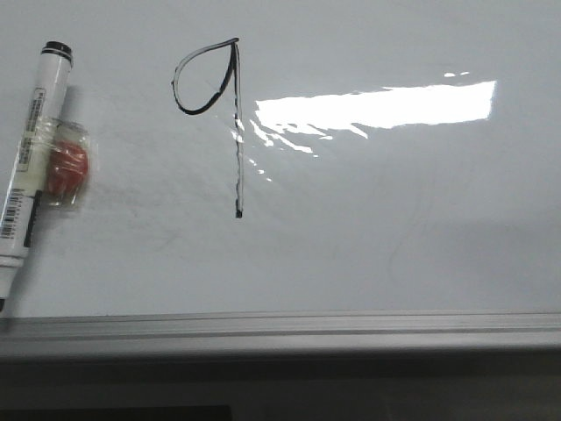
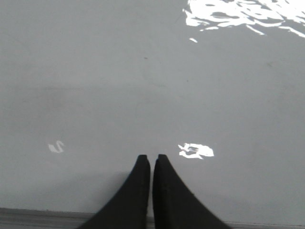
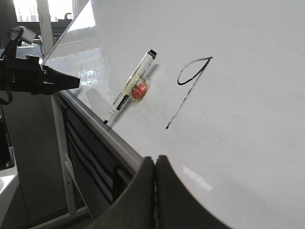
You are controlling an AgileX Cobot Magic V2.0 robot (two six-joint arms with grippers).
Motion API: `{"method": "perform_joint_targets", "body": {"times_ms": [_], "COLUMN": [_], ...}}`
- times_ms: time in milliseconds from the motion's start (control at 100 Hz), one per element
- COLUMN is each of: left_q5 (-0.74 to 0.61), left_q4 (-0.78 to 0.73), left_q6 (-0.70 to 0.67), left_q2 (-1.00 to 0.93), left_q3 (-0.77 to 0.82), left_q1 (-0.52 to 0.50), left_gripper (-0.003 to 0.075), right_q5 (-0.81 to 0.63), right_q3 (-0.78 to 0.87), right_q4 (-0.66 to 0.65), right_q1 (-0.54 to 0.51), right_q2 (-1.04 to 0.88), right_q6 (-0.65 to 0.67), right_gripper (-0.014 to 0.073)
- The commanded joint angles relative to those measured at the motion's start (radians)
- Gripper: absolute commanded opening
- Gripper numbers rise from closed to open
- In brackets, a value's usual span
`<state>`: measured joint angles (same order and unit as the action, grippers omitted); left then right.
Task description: Write number 9 on whiteboard
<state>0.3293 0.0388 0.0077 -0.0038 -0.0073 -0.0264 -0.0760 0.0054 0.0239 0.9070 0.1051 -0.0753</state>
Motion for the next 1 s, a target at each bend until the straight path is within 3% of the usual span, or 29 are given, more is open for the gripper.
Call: {"method": "perform_joint_targets", "body": {"times_ms": [0, 120, 350, 490, 600, 820, 990], "left_q5": [-0.044, -0.044, -0.044, -0.044, -0.044, -0.044, -0.046], "left_q4": [0.005, 0.005, 0.005, 0.005, 0.005, 0.005, 0.005], "left_q6": [-0.008, -0.008, -0.008, -0.008, -0.008, -0.008, -0.008], "left_q2": [-0.029, -0.029, -0.029, -0.029, -0.029, -0.029, -0.029], "left_q3": [0.040, 0.040, 0.040, 0.040, 0.040, 0.040, 0.040], "left_q1": [-0.001, -0.001, -0.001, -0.001, -0.001, -0.001, -0.001], "left_gripper": [-0.0020, -0.0020, -0.0020, -0.0020, -0.0020, -0.0020, -0.0020], "right_q5": [-0.082, -0.148, -0.161, -0.102, 0.044, 0.325, 0.369], "right_q3": [-0.018, 0.017, 0.017, 0.017, 0.017, 0.017, 0.017], "right_q4": [-0.011, -0.052, -0.129, -0.127, -0.122, -0.095, -0.095], "right_q1": [-0.026, -0.147, -0.557, -0.777, -0.913, -0.988, -0.990], "right_q2": [0.008, 0.024, 0.032, 0.024, -0.047, -0.134, -0.137], "right_q6": [-0.006, -0.006, 0.001, 0.053, 0.053, 0.051, 0.047], "right_gripper": [-0.0069, -0.0069, -0.0069, -0.0069, -0.0069, -0.0069, -0.0069]}}
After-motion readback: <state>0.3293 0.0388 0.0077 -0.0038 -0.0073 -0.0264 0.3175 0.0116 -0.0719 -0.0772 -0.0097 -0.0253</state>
